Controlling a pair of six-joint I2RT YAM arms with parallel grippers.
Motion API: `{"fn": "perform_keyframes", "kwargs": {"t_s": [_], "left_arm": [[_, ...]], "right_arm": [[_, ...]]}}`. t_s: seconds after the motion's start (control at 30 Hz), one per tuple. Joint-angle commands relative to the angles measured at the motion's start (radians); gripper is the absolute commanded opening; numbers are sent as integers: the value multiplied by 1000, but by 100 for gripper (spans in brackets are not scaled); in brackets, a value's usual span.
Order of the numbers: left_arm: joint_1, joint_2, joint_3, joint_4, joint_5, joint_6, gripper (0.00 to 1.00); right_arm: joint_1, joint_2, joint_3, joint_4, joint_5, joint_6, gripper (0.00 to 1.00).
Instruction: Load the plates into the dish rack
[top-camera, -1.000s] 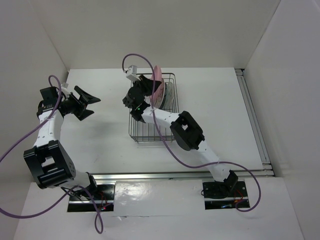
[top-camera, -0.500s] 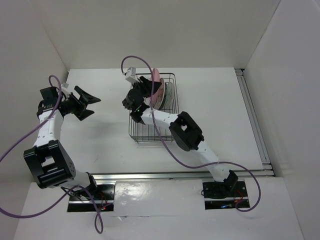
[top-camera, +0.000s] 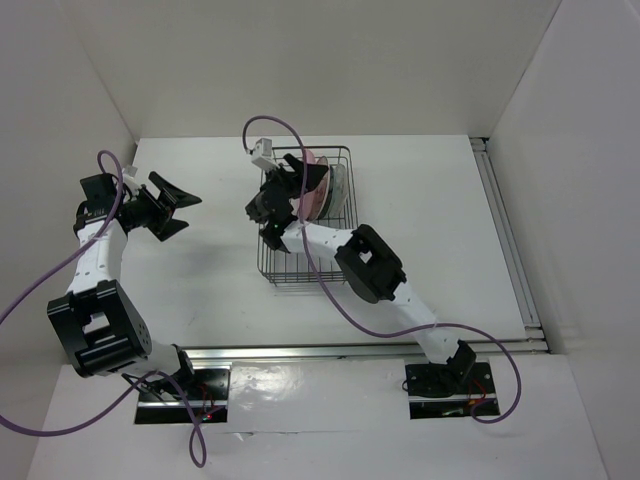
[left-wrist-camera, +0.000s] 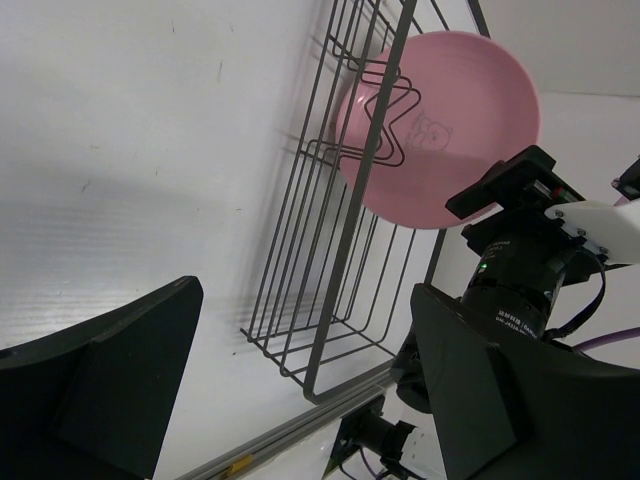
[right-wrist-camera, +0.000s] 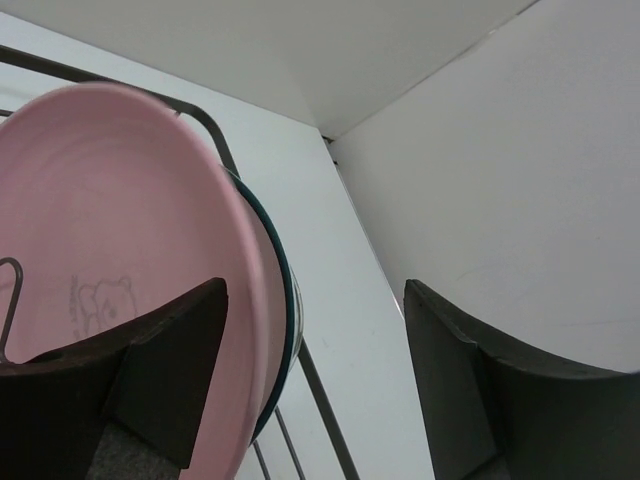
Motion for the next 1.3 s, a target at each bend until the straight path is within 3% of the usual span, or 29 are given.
{"fn": "perform_keyframes", "kwargs": {"t_s": [0.0, 0.33, 0.63, 1.0, 1.27], "left_arm": [[6, 3, -4, 29, 25, 1, 99], [6, 3, -4, 29, 25, 1, 99], [6, 3, -4, 29, 34, 1, 99], [6, 3, -4, 29, 34, 1, 99], [6, 3, -4, 29, 25, 1, 99]], "right_arm": [[14, 20, -7, 201, 222, -105, 79], [14, 84, 88, 190, 213, -138, 80], [32, 161, 209, 388, 202, -378, 81], [61, 117, 228, 370, 193, -359, 81], [71, 71, 273, 218, 173, -258, 82]]}}
